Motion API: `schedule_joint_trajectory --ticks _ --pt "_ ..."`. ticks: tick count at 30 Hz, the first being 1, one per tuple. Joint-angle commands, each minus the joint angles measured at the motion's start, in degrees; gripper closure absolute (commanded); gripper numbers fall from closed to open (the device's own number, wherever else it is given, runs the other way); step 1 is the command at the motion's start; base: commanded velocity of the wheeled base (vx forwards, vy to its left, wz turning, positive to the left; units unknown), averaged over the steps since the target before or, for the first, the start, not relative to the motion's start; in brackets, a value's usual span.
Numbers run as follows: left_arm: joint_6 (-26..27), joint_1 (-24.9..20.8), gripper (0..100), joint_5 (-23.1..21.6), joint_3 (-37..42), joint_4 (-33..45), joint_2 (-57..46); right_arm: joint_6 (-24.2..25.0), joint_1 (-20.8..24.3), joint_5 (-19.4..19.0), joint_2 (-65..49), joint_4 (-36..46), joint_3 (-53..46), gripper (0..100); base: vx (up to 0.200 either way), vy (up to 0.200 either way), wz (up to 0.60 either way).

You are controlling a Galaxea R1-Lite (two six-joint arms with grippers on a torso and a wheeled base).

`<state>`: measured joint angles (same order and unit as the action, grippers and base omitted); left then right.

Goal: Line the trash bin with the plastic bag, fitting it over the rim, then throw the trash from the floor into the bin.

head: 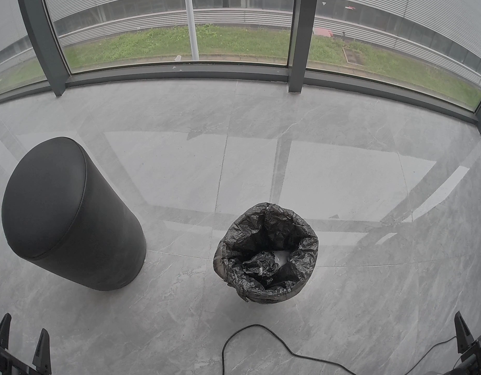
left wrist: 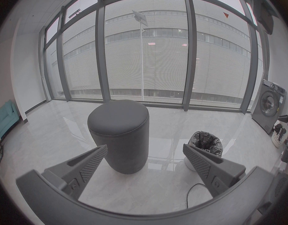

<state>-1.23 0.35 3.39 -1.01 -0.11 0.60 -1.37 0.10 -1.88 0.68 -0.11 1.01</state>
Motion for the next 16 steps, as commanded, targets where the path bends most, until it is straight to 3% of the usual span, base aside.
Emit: schedule_joint_trajectory --ticks 1,16 --pt "-0.2 0.0 0 0.1 1.0 -0.1 -0.6 0.0 0.1 0.0 -0.6 -0.1 -1.0 0 0.000 0.000 0.00" --pt "-0.3 0.0 0 0.3 1.0 -0.2 -0.6 -0.1 0.0 -0.1 -0.7 0.0 -1.0 0 0.000 0.000 0.00"
